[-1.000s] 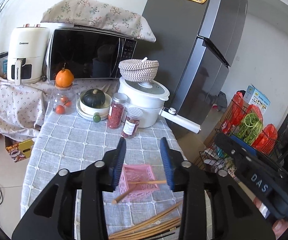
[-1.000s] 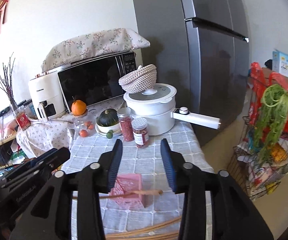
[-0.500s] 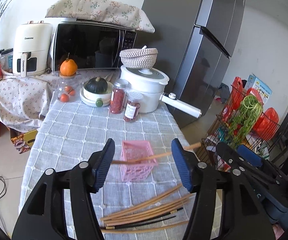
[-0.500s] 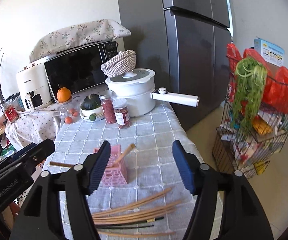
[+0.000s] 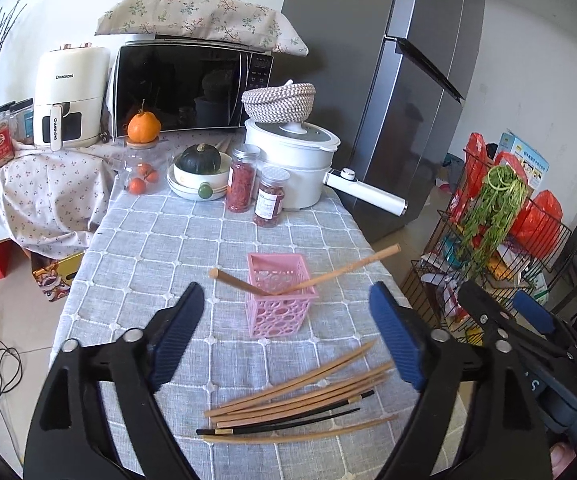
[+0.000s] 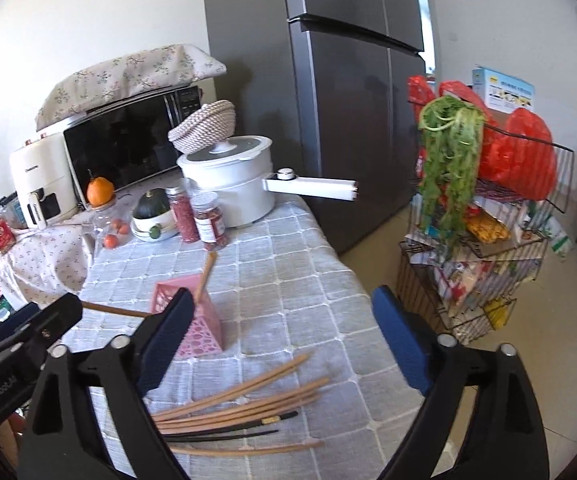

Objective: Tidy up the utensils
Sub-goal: 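Move the left gripper back down to the chopstick pile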

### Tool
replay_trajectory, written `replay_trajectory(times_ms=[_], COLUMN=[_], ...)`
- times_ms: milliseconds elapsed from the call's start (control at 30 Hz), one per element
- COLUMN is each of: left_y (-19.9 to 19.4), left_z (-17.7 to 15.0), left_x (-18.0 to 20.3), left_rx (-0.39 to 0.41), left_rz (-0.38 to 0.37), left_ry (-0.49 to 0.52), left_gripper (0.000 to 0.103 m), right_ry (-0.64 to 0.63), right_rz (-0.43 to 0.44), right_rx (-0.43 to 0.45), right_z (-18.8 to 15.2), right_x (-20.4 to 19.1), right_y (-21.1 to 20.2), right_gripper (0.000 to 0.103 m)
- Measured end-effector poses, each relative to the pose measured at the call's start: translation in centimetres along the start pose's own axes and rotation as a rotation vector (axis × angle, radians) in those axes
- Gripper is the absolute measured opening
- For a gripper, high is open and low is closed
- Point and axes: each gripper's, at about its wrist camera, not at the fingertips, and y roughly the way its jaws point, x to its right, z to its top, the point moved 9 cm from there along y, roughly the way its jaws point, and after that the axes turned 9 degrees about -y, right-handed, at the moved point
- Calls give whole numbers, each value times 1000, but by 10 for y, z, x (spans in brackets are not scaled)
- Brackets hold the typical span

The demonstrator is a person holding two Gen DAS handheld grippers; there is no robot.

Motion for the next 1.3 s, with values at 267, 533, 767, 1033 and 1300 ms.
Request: replay_trajectory(times_ms=[267, 533, 767, 1033, 1300], left_y=[14, 46, 83, 125, 158], left_z=[-33, -83, -121, -143, -161], left_x=[-5, 10, 27, 65, 99], left_rx=[-85, -268, -490, -653, -726], left_rz=[30, 27, 7, -5, 15], left_ry=[7, 99, 181, 290, 489], left_gripper=[96, 96, 96, 95, 64], right_ry=[68, 67, 161, 258, 327], right_rz=[-25, -101, -104, -94, -70], right_rx=[-85, -134, -263, -341, -370], right_z=[-43, -79, -126, -152, -158], right_x=[38, 70, 103, 124, 138], right_y=[6, 6, 13, 17, 19], right_gripper=[97, 97, 97, 97, 97])
